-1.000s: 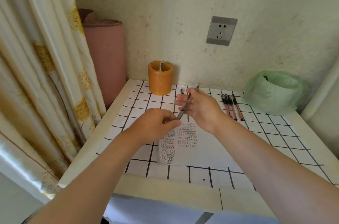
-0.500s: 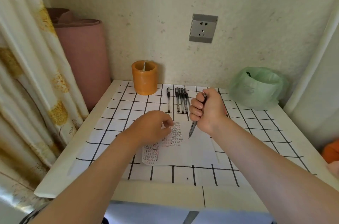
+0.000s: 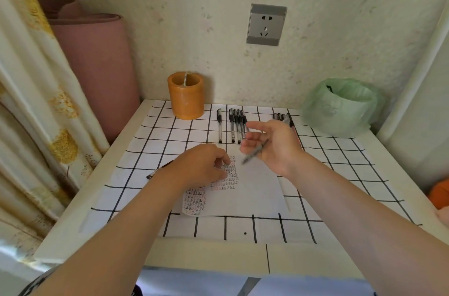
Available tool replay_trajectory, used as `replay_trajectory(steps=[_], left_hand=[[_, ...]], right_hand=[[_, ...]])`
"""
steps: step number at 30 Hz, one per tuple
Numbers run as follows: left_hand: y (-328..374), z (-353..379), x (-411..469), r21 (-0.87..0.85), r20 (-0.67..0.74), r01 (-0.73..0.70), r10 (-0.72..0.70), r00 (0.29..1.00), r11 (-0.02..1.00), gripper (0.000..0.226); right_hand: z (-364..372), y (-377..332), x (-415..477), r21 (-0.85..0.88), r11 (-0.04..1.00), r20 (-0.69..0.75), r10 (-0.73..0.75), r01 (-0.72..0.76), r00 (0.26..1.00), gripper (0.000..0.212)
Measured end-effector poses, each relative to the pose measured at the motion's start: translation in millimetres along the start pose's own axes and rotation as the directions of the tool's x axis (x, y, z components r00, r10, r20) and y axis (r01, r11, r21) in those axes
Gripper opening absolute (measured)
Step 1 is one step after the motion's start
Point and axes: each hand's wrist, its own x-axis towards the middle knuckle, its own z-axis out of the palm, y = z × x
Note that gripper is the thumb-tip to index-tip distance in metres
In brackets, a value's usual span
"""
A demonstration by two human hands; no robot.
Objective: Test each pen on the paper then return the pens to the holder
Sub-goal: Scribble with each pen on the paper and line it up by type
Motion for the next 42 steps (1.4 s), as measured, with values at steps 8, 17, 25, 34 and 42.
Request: replay_trajectory(steps=[8,17,25,34,42], left_hand=[[-4.0,1.3,4.8,-0.044,0.008,0.019,-0.018,1.0,0.999,0.026],[-1.3,5.6,7.9,0.01,-0.03,0.022,-0.022,0.999,1.0,0.044],[0.5,4.4,10.9,0.055,0.021,0.031,-0.032,0.999,0.998,0.049],[2.0,5.2,11.7,0.008,0.027,0.028,-0.028,0.999,1.0,0.04],[3.6,6.5,13.0,0.024,0.023,0.038,-0.038,0.999,0.999,0.041]], right_hand=[[-22.2,11.3,-7.4,-0.359,0.931,0.153,0.134,-0.071,0.979,0.067],[-18.2,39.5,-17.7,-0.656,0.722,0.246,-0.069,0.219,0.967,0.014],[-23.2,49.4,-19.4,-0.699,0.643,0.317,-0.114,0.313,0.941,0.007],[-24.9,53.6,-22.3,-0.757,0.496,0.368,-0.213,0.425,0.905,0.014],[-25.3,55.0,-18.4,-0.759,0.495,0.385,-0.185,0.424,0.904,0.016]])
